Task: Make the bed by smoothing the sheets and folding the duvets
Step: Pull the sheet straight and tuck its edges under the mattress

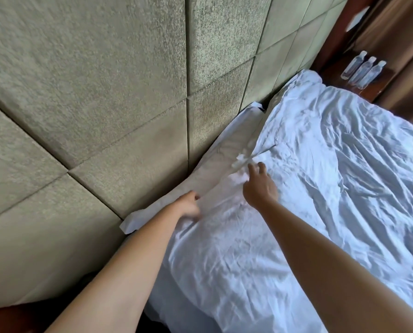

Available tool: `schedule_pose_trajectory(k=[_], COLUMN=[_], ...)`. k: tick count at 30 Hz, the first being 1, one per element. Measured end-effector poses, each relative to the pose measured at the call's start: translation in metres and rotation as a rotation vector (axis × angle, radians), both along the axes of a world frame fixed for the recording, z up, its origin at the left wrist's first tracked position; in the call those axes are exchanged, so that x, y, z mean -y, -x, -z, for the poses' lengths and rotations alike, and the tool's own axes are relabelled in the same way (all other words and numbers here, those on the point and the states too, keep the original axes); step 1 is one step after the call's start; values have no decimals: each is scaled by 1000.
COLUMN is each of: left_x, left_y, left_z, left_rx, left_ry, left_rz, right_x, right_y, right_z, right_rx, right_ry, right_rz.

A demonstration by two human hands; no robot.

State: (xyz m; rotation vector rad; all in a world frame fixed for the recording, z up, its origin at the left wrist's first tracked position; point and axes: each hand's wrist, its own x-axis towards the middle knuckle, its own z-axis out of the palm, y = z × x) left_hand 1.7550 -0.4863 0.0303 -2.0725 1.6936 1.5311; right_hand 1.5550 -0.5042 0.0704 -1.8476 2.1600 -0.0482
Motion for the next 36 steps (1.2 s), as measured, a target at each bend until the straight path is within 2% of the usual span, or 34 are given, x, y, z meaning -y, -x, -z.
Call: schedule_pose_trajectory(k=[5, 8, 12, 16, 19, 25, 29, 33, 36], left_x=[35, 53, 72, 85, 91, 99, 97, 98, 99], left_y=[54, 81, 107, 125, 134, 146, 147, 149, 150], left_z=[-13, -15, -14, -10, -8, -12, -16, -18, -21], left_rx=[-199, -205, -199, -134, -95, -254, -263, -184, -186], left_ry=[178, 242, 299, 304, 357, 330, 392, 353, 301], left_rz=[-176, -171, -150, -23, -13, -56, -13, 107, 116], right_x=[14, 23, 35, 47, 53, 51, 53, 50, 45], right_y=[29, 46, 65, 87, 108, 123, 133, 139, 141], right_z=[5, 8, 12, 15, 18, 25, 27, 32, 32], right_rx=[106, 217, 226, 291, 372, 433, 478, 717, 705], right_ry=[21, 7, -53, -44, -58, -289, -331, -285, -404], right_rz=[34, 85, 165, 292, 409, 511, 572, 746, 827])
